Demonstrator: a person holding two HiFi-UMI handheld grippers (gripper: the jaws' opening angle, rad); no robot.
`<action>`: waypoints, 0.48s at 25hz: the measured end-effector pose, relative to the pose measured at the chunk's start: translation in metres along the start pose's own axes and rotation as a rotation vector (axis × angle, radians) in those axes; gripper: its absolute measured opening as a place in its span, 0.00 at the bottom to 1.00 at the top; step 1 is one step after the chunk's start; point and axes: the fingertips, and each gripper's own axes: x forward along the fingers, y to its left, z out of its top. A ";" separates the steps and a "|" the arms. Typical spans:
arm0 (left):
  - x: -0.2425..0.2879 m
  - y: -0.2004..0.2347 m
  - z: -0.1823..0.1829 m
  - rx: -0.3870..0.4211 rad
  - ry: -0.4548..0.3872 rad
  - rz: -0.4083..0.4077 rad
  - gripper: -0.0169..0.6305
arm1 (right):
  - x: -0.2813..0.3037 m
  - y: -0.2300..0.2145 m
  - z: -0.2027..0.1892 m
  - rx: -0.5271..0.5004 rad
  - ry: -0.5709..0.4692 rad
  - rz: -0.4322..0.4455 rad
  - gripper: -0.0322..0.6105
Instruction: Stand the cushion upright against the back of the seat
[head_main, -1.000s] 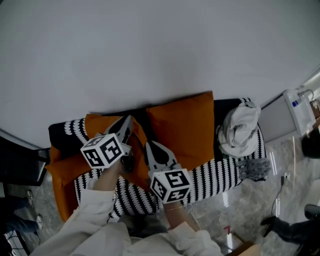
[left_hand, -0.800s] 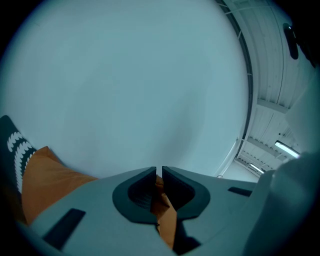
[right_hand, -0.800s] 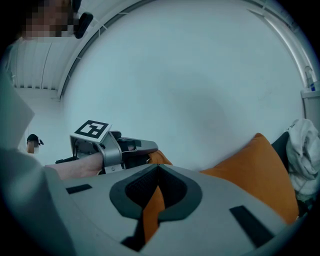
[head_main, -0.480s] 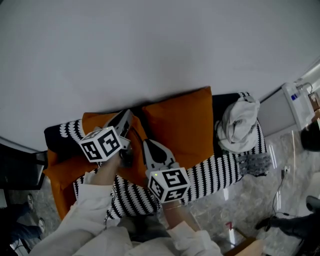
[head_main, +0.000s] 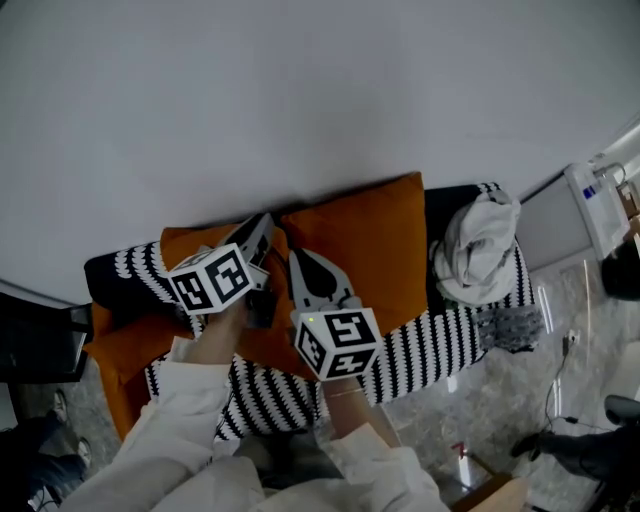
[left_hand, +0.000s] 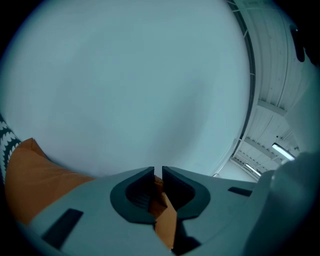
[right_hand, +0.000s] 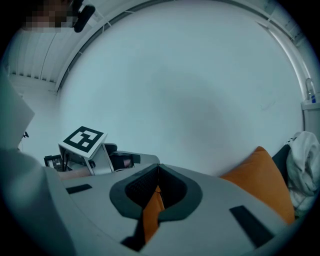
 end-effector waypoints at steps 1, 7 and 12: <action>0.002 0.000 0.000 -0.002 0.006 0.000 0.09 | 0.000 -0.002 0.003 0.006 -0.005 -0.002 0.07; 0.012 -0.007 -0.003 -0.003 0.024 -0.010 0.09 | -0.002 -0.005 0.005 0.009 -0.008 -0.006 0.07; 0.018 -0.011 -0.005 0.017 0.032 -0.030 0.12 | -0.003 -0.008 0.002 0.015 -0.003 -0.002 0.07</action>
